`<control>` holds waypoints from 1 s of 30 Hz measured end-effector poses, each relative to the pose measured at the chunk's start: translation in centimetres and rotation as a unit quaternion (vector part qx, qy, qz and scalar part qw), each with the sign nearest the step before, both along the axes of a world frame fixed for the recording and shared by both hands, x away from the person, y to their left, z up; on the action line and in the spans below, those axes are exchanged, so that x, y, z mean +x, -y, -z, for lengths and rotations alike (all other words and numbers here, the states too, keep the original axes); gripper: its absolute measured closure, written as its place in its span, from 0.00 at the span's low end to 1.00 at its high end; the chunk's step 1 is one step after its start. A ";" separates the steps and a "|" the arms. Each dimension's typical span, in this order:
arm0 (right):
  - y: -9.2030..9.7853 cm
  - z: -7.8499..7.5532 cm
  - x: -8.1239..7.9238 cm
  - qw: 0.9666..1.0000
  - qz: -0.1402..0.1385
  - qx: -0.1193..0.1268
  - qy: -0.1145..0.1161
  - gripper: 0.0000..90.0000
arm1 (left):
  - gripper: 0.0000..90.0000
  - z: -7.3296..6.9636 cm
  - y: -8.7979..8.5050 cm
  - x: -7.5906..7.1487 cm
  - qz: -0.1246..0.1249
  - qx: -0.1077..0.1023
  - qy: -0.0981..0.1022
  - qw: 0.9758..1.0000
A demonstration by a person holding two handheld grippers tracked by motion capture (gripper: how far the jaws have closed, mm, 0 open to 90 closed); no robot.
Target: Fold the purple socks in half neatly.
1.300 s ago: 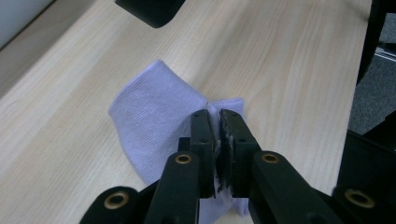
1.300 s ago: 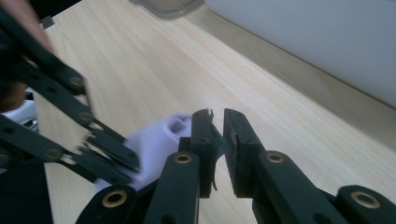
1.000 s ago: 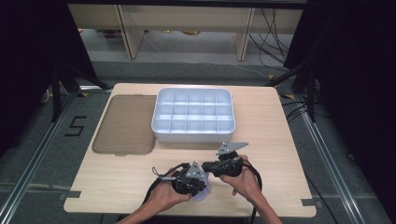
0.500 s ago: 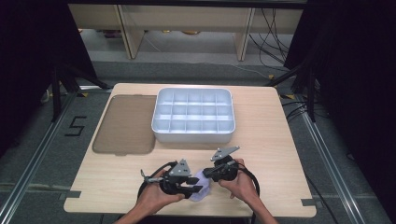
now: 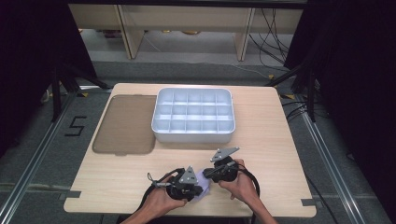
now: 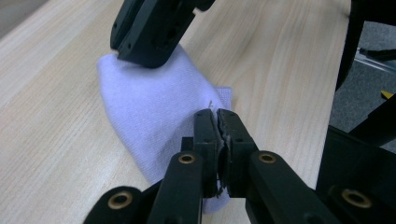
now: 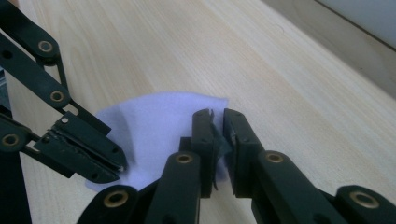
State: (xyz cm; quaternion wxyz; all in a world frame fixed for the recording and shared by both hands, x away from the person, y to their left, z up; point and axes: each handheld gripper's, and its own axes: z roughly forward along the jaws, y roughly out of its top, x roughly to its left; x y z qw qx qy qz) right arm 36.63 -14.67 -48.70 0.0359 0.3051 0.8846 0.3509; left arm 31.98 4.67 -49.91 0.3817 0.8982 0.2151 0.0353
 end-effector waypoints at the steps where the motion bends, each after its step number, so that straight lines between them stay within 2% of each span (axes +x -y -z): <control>1: 0.1 -0.1 0.0 1.000 0.003 0.001 0.002 0.92 | 0.95 0.0 0.0 0.0 0.000 0.001 0.000 1.000; 2: 0.1 -0.2 0.0 1.000 0.007 0.009 0.006 0.91 | 0.95 0.0 0.0 -0.1 -0.003 0.000 0.000 1.000; 4: 0.4 -0.5 0.0 1.000 0.011 0.022 0.007 0.86 | 0.95 -0.2 -0.2 0.1 0.016 0.024 0.007 1.000; 5: 0.4 -0.7 0.0 0.999 0.014 0.028 0.007 0.83 | 0.95 -0.2 -0.2 0.1 0.016 0.022 0.010 1.000; 6: 0.6 -1.0 0.1 1.000 0.010 0.027 0.004 0.79 | 0.95 0.0 0.0 -0.1 0.004 0.007 0.008 1.000; 9: 0.5 -1.3 0.1 0.999 0.016 0.044 -0.009 0.71 | 0.95 0.0 0.1 -0.1 0.003 0.004 0.007 1.000; 10: 0.3 -1.2 0.2 0.999 0.012 0.041 -0.004 0.68 | 0.95 -0.1 -0.1 0.0 0.016 0.023 0.015 1.000; 11: 0.2 -1.2 0.2 0.999 0.010 0.037 -0.015 0.66 | 0.95 -0.2 -0.2 0.1 0.023 0.031 0.018 0.999; 13: -0.2 -0.9 0.2 0.999 0.010 0.036 -0.022 0.59 | 0.95 -0.2 -0.1 -0.1 0.017 0.031 0.015 0.999; 14: -0.4 -0.7 0.3 0.999 0.008 0.030 -0.032 0.56 | 0.95 0.0 0.2 -0.3 -0.001 0.010 0.011 1.000; 16: -0.6 -0.5 0.4 0.999 0.008 0.025 -0.029 0.55 | 0.95 -0.1 0.1 -0.2 0.008 0.014 0.017 1.000; 17: -0.9 -0.2 0.7 0.999 0.006 0.018 -0.035 0.51 | 0.95 -0.1 0.2 -0.2 0.007 0.013 0.017 1.000; 18: -1.0 -0.1 0.8 0.999 0.003 0.013 -0.042 0.49 | 0.95 -0.1 0.1 -0.2 0.013 0.020 0.018 1.000; 19: -1.0 -0.1 0.8 0.999 0.003 0.013 -0.042 0.49 | 0.95 -0.1 0.1 -0.2 0.013 0.020 0.018 1.000; 20: -1.4 0.3 0.9 0.999 0.008 0.013 -0.039 0.48 | 0.95 0.0 0.2 -0.3 0.006 0.011 0.015 1.000; 22: -1.5 0.4 1.0 0.999 -0.003 0.004 -0.050 0.48 | 0.95 -0.2 0.0 -0.1 0.023 0.032 0.021 0.999; 25: -1.7 0.9 1.3 0.998 -0.004 0.001 -0.067 0.49 | 0.95 -0.3 -0.1 -0.1 0.027 0.037 0.023 0.999; 26: -1.7 1.0 1.4 0.997 -0.003 0.000 -0.071 0.49 | 0.95 -0.2 -0.1 -0.2 0.019 0.032 0.019 0.999; 28: -1.7 1.2 1.5 0.997 -0.004 0.002 -0.075 0.50 | 0.95 -0.3 -0.2 -0.1 0.027 0.039 0.025 0.999; 29: -1.6 1.2 1.5 0.997 -0.003 0.003 -0.078 0.51 | 0.95 -0.2 -0.2 -0.3 0.013 0.025 0.018 0.999; 30: -1.6 1.2 1.4 0.997 -0.004 0.007 -0.080 0.52 | 0.95 -0.3 -0.4 -0.1 0.024 0.035 0.017 0.999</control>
